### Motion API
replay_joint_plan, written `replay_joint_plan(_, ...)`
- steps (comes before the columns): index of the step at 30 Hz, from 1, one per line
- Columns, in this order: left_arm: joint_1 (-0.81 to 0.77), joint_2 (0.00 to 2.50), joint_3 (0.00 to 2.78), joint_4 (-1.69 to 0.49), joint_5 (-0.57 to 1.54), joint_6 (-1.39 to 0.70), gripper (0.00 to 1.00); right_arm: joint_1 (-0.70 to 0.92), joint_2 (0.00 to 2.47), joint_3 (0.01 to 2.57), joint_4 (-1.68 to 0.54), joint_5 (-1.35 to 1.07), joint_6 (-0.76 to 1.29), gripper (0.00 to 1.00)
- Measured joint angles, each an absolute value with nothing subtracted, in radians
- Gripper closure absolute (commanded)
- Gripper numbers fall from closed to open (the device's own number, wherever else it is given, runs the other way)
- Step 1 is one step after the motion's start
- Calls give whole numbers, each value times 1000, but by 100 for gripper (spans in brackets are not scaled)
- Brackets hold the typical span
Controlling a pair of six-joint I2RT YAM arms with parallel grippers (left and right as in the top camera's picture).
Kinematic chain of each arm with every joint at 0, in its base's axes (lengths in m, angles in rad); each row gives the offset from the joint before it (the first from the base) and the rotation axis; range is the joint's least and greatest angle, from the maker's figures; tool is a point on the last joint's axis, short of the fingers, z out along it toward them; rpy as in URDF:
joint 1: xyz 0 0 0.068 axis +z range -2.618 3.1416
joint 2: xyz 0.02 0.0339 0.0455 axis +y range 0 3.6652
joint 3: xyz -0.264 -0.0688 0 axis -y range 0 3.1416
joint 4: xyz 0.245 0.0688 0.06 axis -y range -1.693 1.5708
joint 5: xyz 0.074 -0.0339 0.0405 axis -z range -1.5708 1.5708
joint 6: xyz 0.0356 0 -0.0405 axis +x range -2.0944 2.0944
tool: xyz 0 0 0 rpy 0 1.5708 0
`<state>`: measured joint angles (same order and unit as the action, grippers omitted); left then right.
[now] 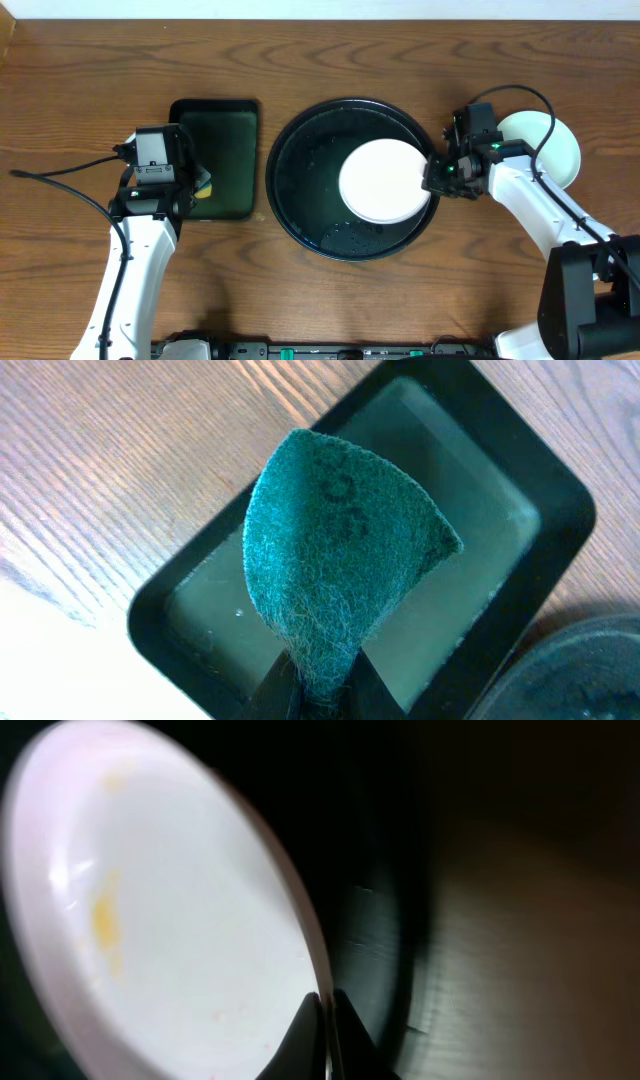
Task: Clean dirty plates on tray and stack at the side
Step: 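Grasp the pink plate rim with the right gripper and pull it to tray center, then dip the sponge into the water in the black rectangular tray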
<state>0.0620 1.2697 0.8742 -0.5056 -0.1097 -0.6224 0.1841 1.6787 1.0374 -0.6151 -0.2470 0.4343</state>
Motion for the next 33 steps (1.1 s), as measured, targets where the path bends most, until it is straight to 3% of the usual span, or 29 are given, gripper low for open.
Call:
replay_joint_plan(15,34,1270,874,-419,218,-500,93,309,1769,1037,-382,-165,442,98)
replay_joint_plan(23,11,1305,874,-307,73,-520,93,320,1843,1038,-357,-152,445,99)
replay_joint_plan(33,11,1611,874,-114,6,-527,92,373,1853,1039,-345,-125,445,99)
